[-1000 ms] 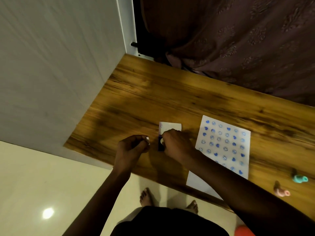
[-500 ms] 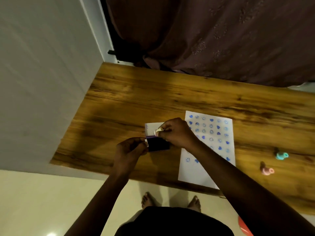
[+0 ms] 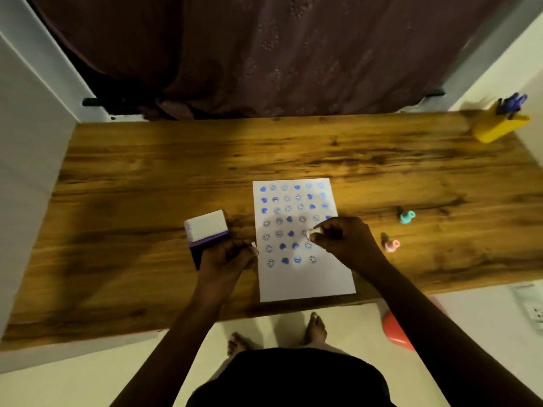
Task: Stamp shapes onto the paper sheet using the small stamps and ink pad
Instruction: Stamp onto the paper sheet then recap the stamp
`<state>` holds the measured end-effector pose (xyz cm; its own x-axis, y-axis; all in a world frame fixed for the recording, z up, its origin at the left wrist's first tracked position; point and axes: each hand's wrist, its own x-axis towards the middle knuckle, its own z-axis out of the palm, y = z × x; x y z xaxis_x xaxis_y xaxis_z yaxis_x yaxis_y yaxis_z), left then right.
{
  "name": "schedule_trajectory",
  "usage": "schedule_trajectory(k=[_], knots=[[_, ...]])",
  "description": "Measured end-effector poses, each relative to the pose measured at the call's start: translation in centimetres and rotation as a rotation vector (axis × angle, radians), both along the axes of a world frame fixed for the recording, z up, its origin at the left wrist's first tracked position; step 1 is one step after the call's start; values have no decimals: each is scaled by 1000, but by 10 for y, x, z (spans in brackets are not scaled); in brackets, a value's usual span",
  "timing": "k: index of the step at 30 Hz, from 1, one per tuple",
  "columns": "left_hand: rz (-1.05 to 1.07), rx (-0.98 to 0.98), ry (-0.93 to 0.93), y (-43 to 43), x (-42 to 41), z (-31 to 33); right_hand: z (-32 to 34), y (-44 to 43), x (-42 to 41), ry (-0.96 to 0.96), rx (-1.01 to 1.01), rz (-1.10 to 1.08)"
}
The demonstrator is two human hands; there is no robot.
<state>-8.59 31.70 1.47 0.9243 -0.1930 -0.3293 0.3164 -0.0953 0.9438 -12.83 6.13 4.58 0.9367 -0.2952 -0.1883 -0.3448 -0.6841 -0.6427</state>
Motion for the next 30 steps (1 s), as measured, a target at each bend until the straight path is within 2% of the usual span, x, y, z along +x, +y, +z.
schedule_trajectory(k=[3, 9, 20, 30], knots=[[-10, 21, 30, -14, -3, -2, -11, -14, -19, 14, -228, 12], [-44, 36, 79, -28, -5, -5, -33, -14, -34, 78, -309, 23], [-39, 85, 81, -26, -7, -5, -43, -5, -30, 130, -361, 85], [-44, 94, 74, -29, -6, -11, -43, 0, -30, 176, -308, 50]])
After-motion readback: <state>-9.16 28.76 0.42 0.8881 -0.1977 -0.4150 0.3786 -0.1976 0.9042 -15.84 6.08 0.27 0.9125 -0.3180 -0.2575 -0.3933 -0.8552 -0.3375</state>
